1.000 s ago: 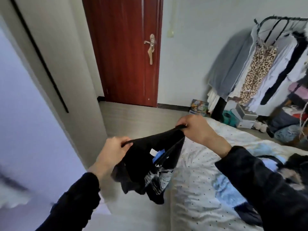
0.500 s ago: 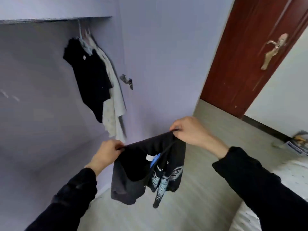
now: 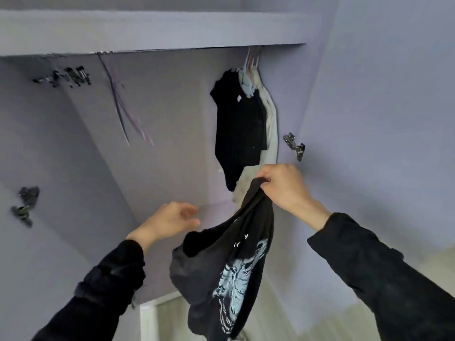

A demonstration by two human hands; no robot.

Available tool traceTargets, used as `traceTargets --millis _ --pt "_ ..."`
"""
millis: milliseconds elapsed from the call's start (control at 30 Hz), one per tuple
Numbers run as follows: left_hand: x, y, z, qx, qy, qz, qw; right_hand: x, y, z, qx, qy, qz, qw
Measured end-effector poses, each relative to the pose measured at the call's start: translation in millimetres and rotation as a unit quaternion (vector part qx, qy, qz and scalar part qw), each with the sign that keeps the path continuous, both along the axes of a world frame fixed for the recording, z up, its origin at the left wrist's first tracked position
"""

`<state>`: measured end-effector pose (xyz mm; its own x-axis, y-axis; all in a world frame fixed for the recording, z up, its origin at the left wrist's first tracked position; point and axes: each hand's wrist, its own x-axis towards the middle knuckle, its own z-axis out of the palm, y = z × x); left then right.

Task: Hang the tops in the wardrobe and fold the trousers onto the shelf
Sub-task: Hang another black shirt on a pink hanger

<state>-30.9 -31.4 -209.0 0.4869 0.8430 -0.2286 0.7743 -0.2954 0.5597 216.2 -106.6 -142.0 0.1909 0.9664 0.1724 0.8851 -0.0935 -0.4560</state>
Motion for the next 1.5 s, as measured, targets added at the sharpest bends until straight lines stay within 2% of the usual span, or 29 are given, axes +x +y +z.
traceTargets --millis 133,267,367,433,567,700,800,900,1000,1067,1167,1267,1367,1500 --pt "41.2 14.5 21.4 0.076 -0.084 -0.026 0.993 -30.8 50.9 3.9 0.009 0.028 0.057 0.998" --pt "60.2 50.5 37.4 0.172 -0.114 0.041 0.978 -34.0 103.1 11.3 0.035 0.025 0.098 0.994" --pt "54.0 69.9 45.2 0.184 -0.115 0.083 0.973 -24.8 131.7 5.7 0.085 -0.054 0.097 0.990" --pt "48.7 81.0 51.2 0.192 -0.137 0.113 0.965 -17.8 152.4 -2.2 0.105 -0.074 0.089 0.988" --pt "35.6 96.7 61.2 0.193 -0.168 0.171 0.952 -7.6 184.4 -19.4 0.062 -0.086 0.053 0.993" --pt "10.3 108.0 60.5 0.169 -0.137 0.211 0.953 -2.8 200.4 -28.7 -0.003 -0.006 0.013 1.000" --pt "-7.5 116.9 53.0 0.122 -0.066 0.207 0.968 -19.0 203.4 -16.8 -0.016 0.085 0.060 0.994" --pt "-17.4 120.5 38.7 0.092 -0.028 0.180 0.979 -50.7 207.4 2.7 -0.010 0.114 0.115 0.987" --pt "-15.1 119.5 28.6 0.111 -0.013 0.134 0.985 -80.8 209.5 18.9 -0.010 0.094 0.139 0.986" --pt "-7.7 117.1 29.3 0.138 -0.041 0.128 0.981 -94.3 210.9 23.0 -0.011 0.077 0.145 0.986" --pt "-5.3 117.2 34.3 0.193 -0.102 0.161 0.962 -101.2 212.7 21.3 -0.020 0.058 0.147 0.987" --pt "-14.8 122.9 42.6 0.216 -0.115 0.203 0.948 -93.2 213.4 17.1 -0.021 0.034 0.128 0.991" --pt "-25.6 127.5 54.0 0.255 -0.106 0.220 0.936 -87.4 214.6 8.3 -0.035 -0.035 0.123 0.991" --pt "-35.7 130.6 59.8 0.301 -0.075 0.228 0.923 -89.7 221.5 -3.8 -0.048 -0.054 0.124 0.990"
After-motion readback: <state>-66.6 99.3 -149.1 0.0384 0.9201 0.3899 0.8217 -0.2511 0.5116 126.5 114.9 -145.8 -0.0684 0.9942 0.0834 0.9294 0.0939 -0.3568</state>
